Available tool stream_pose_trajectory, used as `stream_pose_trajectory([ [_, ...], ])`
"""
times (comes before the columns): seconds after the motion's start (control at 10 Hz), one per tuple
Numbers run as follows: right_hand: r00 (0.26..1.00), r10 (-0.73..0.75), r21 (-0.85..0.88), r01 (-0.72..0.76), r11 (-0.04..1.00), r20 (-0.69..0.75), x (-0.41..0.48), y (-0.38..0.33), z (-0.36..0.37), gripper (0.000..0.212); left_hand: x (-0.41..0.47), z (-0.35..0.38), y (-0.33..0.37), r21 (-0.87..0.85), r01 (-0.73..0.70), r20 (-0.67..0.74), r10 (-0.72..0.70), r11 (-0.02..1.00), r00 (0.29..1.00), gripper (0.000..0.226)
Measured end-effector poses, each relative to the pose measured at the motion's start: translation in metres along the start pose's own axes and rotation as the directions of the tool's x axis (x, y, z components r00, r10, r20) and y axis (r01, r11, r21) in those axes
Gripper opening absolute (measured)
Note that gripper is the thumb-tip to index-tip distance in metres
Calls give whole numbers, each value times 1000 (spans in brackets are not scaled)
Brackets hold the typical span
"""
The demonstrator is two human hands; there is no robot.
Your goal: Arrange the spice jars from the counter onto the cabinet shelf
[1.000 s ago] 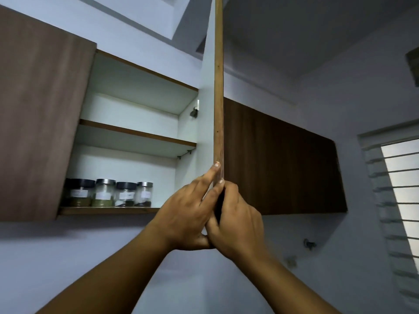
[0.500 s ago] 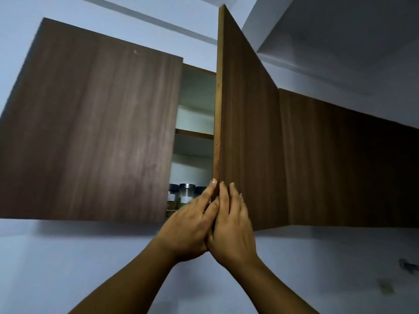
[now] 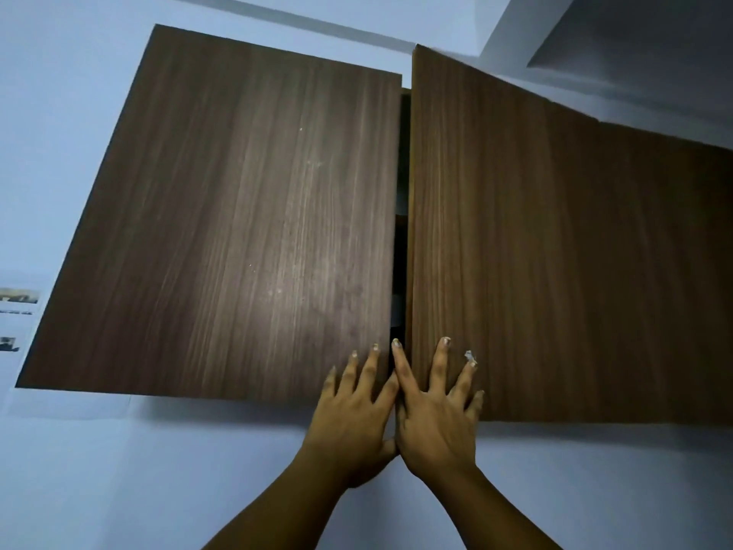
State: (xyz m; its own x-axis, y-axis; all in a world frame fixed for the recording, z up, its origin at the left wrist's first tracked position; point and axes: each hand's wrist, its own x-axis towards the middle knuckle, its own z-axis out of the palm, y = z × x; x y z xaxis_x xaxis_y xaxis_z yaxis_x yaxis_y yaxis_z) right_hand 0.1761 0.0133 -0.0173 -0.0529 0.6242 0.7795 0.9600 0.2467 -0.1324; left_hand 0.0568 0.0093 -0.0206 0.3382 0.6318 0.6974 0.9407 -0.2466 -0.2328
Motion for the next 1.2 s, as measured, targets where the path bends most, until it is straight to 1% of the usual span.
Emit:
stream_pose_trajectory([
  [0.1,1000,24,-10,-24,1000,4,12,-9,17,89,10,12,-17,-24,114,54,-112,993,992,92],
  [0.2,999,21,11,-21,1000,-25,26,-13,30,81,15,21,-25,-3,143,40,-143,990,989,91],
  [0.3,999,11,32,-10,999,-42,34,-12,45,72,15,28,-28,39,153,21,-153,988,988,88],
  [0.4,999,-9,30,10,1000,-36,38,-5,57,73,17,31,-26,75,148,20,-150,986,989,89],
  [0.5,998,-60,18,60,998,2,41,7,62,77,17,36,-23,88,147,37,-151,985,988,90],
  [0.6,995,-103,30,103,994,15,43,10,66,80,17,37,-26,130,164,48,-171,978,984,84],
  [0.7,991,-130,46,129,991,18,48,8,65,73,18,33,-27,174,190,65,-203,966,977,77],
  [0.8,985,-160,41,157,987,65,51,14,57,76,19,30,-25,180,209,107,-230,961,967,78],
  [0.9,964,-205,66,196,978,168,59,21,39,85,20,22,-21,151,256,178,-281,955,943,90],
  [1.0,923,-204,70,192,979,325,65,33,18,92,13,13,-14,98,385,174,-396,918,901,109],
  [1.1,887,-194,84,175,981,420,49,43,7,96,-4,2,-5,107,386,113,-397,916,911,109],
  [1.2,907,-198,75,184,980,372,27,45,7,90,-18,-11,-3,187,348,9,-356,919,935,107],
])
